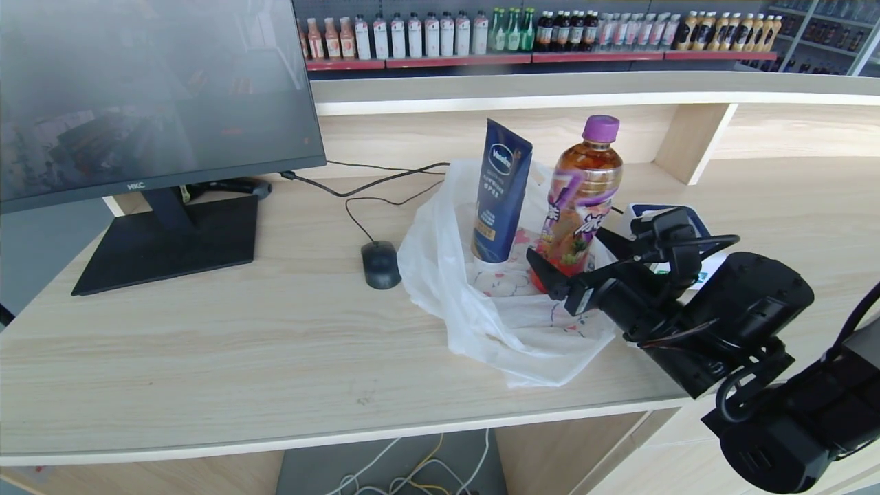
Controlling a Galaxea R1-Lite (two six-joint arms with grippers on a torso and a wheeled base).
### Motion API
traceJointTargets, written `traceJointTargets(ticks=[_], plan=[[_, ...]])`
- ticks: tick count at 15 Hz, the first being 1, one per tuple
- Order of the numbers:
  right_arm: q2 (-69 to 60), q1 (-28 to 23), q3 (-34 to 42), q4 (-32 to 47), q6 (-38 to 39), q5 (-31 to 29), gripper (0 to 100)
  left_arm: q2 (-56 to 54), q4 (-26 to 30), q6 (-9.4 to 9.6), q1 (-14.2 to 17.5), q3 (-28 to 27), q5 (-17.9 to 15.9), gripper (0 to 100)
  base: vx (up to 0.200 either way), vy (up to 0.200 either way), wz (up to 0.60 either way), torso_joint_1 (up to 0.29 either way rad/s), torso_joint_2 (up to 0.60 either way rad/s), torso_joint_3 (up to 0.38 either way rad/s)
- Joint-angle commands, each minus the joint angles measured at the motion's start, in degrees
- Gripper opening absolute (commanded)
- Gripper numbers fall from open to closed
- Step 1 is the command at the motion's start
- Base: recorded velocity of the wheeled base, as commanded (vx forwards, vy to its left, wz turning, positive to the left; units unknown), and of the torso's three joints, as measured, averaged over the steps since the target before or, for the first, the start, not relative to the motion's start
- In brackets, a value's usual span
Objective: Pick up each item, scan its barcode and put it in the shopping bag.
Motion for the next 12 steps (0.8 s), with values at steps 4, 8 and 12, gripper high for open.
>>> traceJointTargets(ticks=[4,8,12], plan=[[-8.0,0.0,7.0,-0.1,-0.1,0.0,100,0.0,0.1,-0.02,0.0,0.0,0.0,100,0.000,0.000,0.00,0.000,0.00,0.000],[-23.3,-1.2,22.5,-0.1,-0.1,0.0,100,0.0,0.0,-0.02,0.0,0.0,0.0,100,0.000,0.000,0.00,0.000,0.00,0.000],[-38.8,-0.8,33.2,-0.1,0.5,-0.3,100,0.0,0.1,0.15,0.0,0.0,0.0,100,0.000,0.000,0.00,0.000,0.00,0.000]])
